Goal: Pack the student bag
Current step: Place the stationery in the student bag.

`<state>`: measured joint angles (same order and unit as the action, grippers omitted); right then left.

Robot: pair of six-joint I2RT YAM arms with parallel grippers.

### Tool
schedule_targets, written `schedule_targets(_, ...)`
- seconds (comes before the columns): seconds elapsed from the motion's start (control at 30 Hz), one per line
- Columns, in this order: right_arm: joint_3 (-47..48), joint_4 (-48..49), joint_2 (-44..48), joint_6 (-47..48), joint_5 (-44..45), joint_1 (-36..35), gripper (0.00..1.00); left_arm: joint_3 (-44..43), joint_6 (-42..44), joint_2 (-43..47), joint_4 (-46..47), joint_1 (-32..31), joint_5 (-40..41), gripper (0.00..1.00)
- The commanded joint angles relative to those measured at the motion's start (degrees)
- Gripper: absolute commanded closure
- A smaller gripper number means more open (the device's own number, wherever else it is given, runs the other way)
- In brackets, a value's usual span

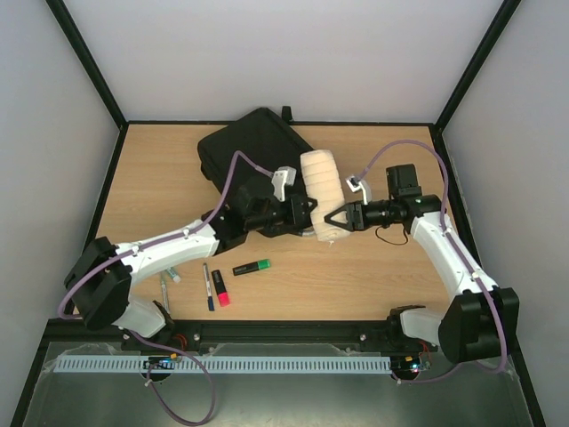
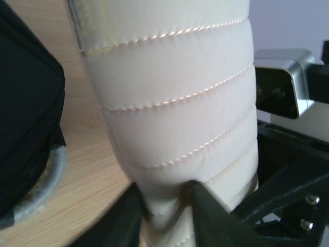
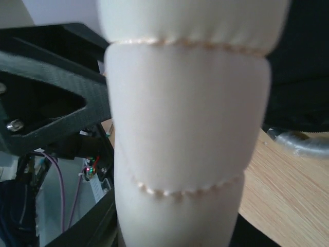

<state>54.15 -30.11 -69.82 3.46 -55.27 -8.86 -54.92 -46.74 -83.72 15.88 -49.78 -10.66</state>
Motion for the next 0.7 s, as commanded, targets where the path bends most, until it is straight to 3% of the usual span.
schedule_targets(0.0,0.1,-0.2,0.8,-0.3,0.7,2.4,0.68,-9.9,13.0,-1.7,-15.0,0.9,0.9,0.56)
schedule_targets(0.07,-0.2,0.1,0.3,0.3,0.0,5.0,0.71,-12.3,18.5,-1.9,-22.4,1.0,3.6,0.45)
schedule_targets(0.17,-2.3,2.5,-0.9,1.3,-1.3,9.1,0.73,-13.9,25.2,-2.0,-30.3,1.2,8.2,0.39)
schedule_targets(0.37,-3.7,7.0,-1.3,1.2,3.1,14.4,0.75,-18.2,35.9,-9.2,-44.4,1.1,16.7,0.44)
schedule_targets(0.67,-8.1,9.9,7.0,1.0,10.7,14.8,0.74,-25.1,43.1,-20.4,-49.5,-2.5,29.1,0.43)
